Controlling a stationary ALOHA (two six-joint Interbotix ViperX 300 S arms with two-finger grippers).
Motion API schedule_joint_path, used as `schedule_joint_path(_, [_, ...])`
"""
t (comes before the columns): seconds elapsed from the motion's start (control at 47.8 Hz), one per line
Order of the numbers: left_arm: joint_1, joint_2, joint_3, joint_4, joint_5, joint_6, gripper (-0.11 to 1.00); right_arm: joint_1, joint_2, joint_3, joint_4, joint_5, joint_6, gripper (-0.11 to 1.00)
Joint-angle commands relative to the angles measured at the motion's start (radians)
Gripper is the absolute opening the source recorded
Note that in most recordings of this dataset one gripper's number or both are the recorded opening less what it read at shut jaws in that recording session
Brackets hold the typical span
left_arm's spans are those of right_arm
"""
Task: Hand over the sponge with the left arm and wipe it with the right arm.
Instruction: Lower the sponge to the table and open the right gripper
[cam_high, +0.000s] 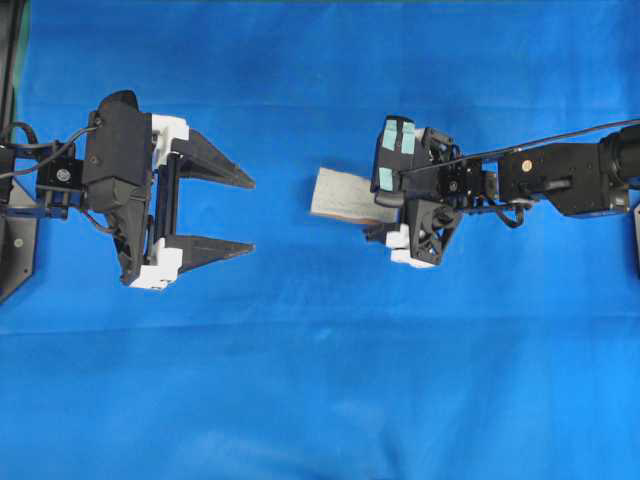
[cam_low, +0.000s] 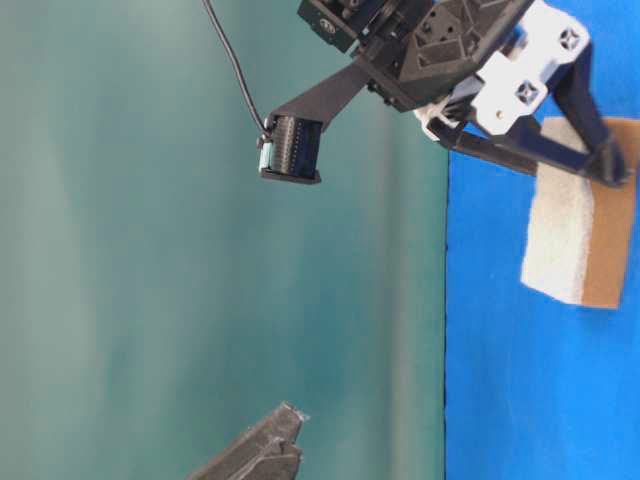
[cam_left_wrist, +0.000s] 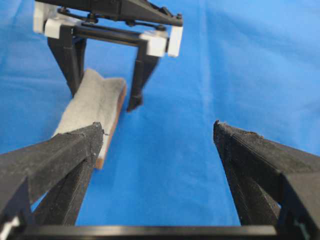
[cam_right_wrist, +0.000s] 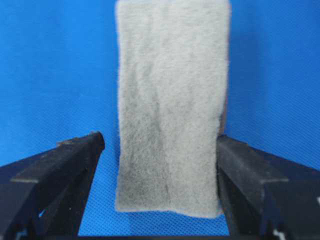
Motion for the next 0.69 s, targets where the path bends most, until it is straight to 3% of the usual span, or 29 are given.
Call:
schedule_joint_path(0.0, [-0.003, -0.005, 0.002, 0.0, -0.011, 0.002, 0.89, 0.005, -0.038, -0.02, 0.002, 0.003, 0.002, 0.75])
schedule_joint_path(0.669, [-0.003, -0.006, 0.0, 0.0, -0.011, 0.008, 0.89, 0.008, -0.383, -0.003, -0.005, 0.199, -0.009, 0.75])
